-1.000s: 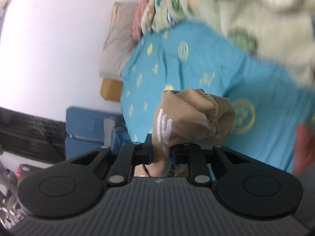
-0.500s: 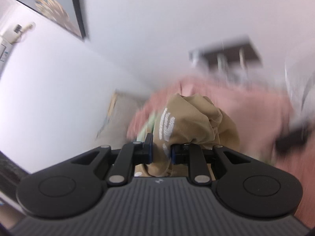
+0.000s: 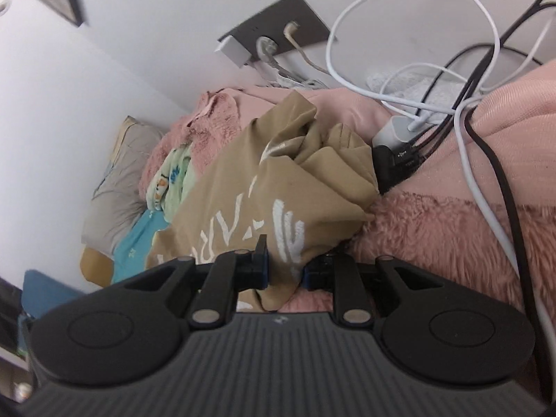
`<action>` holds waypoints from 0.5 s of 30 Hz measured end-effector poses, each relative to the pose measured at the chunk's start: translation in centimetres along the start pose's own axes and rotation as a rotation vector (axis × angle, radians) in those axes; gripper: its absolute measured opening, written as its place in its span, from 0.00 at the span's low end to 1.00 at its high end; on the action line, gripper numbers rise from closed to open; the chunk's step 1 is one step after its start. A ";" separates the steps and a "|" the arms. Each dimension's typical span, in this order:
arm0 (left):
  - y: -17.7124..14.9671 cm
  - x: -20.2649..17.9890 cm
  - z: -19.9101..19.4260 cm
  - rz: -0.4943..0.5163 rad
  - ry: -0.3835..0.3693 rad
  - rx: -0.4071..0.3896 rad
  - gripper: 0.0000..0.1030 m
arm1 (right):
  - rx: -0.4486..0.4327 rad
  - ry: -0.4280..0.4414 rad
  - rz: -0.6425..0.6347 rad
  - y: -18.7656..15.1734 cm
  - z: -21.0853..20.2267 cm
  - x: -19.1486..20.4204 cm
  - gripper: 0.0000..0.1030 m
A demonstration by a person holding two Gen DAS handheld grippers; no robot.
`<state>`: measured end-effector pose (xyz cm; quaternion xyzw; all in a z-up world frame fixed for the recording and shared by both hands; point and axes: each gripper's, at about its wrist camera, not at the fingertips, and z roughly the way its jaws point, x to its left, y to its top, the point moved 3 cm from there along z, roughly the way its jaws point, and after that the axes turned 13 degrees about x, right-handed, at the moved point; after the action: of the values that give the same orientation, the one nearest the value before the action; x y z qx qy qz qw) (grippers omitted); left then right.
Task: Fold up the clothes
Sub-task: 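Carry the shirt bundle with both grippers onto the green blanket, then open both grippers and withdraw from the placed shirt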
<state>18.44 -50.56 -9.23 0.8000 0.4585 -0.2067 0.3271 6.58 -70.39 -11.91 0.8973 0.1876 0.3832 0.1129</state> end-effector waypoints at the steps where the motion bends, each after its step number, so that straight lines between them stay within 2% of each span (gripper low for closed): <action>1: -0.1 -0.3 -0.4 0.009 0.011 0.001 0.29 | 0.002 -0.015 -0.001 0.0 -0.3 0.3 0.23; 4: -0.1 -1.9 -2.2 0.056 0.061 -0.009 0.40 | 0.010 -0.073 -0.002 -0.2 -1.7 1.2 0.26; 6: -0.3 -3.1 -3.9 0.099 0.103 -0.029 0.60 | -0.002 -0.101 -0.019 -0.2 -3.5 2.0 0.26; 7: -0.7 -3.6 -4.9 0.117 0.116 -0.040 0.65 | -0.007 -0.111 -0.035 -0.3 -4.3 2.4 0.26; 8: -1.0 -4.0 -5.8 0.134 0.124 -0.052 0.74 | -0.012 -0.120 -0.053 -0.5 -5.0 2.7 0.30; 9: -1.5 -4.5 -6.9 0.152 0.133 -0.070 0.83 | -0.031 -0.118 -0.074 -0.8 -6.0 3.1 0.44; 10: -2.1 -5.1 -8.0 0.176 0.149 -0.103 0.86 | -0.051 -0.114 -0.096 -1.1 -7.0 3.5 0.57; 11: -2.7 -5.7 -9.2 0.199 0.165 -0.134 0.91 | -0.076 -0.105 -0.118 -1.6 -8.2 4.0 0.86; 12: -3.3 -6.2 -10.4 0.215 0.168 -0.152 0.96 | -0.097 -0.094 -0.136 -1.9 -9.2 4.5 0.97; 15: -5.0 -7.7 -13.6 0.249 0.172 -0.188 0.98 | -0.149 -0.071 -0.216 -3.3 -12.6 6.6 0.98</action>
<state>10.77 -43.64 3.47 0.8312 0.3993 -0.0516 0.3834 0.77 -63.86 -0.25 0.8739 0.2502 0.3499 0.2264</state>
